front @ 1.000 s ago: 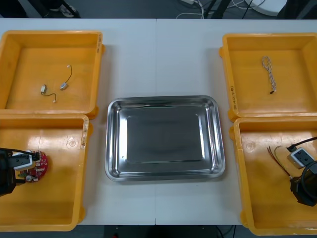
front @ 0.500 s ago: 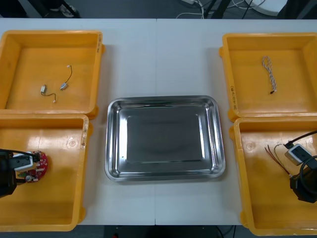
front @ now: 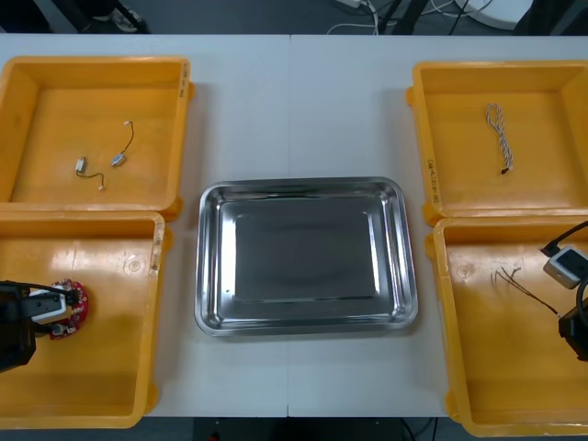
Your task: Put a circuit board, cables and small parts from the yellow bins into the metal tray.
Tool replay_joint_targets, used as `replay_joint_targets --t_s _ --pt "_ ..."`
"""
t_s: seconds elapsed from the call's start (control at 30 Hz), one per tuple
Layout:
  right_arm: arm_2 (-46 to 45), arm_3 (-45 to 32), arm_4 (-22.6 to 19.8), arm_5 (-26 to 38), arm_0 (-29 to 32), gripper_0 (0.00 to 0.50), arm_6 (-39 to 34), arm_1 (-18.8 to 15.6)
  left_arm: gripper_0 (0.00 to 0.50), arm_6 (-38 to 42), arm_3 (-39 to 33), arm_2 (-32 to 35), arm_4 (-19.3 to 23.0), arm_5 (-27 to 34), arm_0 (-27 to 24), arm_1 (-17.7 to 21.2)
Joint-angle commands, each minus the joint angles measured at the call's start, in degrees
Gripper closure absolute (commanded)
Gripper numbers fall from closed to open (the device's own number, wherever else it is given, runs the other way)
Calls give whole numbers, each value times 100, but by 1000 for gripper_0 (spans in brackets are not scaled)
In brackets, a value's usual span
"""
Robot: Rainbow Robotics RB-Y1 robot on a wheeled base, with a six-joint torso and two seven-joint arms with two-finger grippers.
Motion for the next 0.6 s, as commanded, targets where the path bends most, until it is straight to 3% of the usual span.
replay_joint_targets --t_s 0.03,0.33,0.6 --pt "-625 -436 -146 579 -303 500 -291 -6 500 -763 33 -103 73 -64 -170 229" --pt "-1451 -506 -999 1721 -830 500 -485 -6 500 -728 33 -41 161 243 -433 229" --pt "-1565 -524 -1183 2345 -1490 500 -880 -6 500 -684 -55 425 284 867 -653 229"
